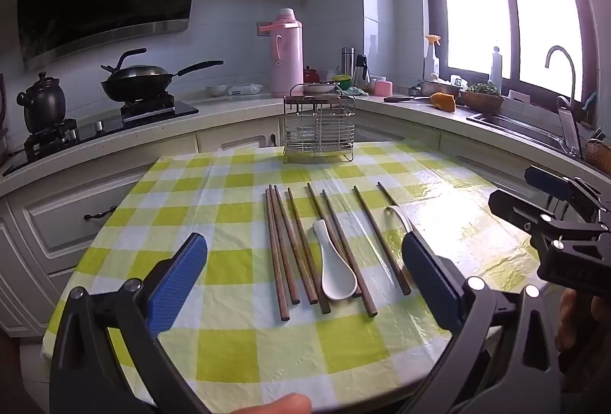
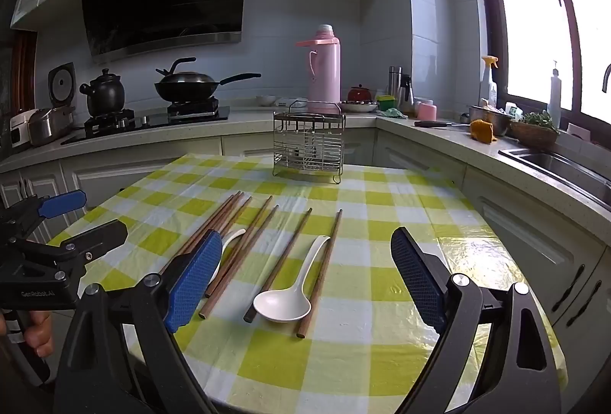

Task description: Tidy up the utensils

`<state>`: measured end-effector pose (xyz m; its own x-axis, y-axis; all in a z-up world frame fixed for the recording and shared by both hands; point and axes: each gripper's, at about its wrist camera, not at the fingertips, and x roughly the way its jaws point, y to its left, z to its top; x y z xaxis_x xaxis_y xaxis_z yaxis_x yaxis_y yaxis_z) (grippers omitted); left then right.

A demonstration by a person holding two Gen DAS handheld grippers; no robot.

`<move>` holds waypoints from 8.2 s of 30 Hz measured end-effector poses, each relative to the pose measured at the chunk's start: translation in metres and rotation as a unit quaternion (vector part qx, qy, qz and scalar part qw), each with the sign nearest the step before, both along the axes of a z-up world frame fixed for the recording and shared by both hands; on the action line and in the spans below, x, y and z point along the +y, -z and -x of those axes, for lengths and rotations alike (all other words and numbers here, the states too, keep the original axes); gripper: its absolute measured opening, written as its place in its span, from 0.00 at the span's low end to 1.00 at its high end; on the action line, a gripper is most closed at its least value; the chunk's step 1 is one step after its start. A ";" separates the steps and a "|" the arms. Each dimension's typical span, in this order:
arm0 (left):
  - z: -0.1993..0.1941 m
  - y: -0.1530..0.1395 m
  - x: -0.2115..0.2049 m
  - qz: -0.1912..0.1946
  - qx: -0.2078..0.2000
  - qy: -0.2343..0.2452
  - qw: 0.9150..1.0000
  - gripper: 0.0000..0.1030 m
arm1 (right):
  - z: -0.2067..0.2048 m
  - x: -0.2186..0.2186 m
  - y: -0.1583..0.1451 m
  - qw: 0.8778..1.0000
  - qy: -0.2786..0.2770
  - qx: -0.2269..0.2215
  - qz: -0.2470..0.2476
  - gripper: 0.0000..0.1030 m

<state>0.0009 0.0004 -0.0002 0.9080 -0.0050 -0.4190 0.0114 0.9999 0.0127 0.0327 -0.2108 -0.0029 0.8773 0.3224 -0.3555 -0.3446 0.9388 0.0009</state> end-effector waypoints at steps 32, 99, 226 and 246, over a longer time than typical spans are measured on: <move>0.000 0.005 -0.006 0.000 -0.007 0.001 1.000 0.96 | 0.002 0.000 -0.003 1.000 -0.001 -0.008 0.000 0.82; -0.002 0.002 0.000 0.004 -0.004 0.000 1.000 0.96 | -0.001 0.000 -0.002 1.000 -0.001 -0.004 0.002 0.82; -0.484 -0.054 0.019 0.063 0.139 0.026 0.988 0.14 | -0.452 0.101 -0.077 0.978 -0.099 0.177 0.055 0.06; -0.474 -0.052 0.018 0.058 0.148 0.030 0.987 0.38 | -0.452 0.090 -0.073 0.977 -0.088 0.187 0.046 0.29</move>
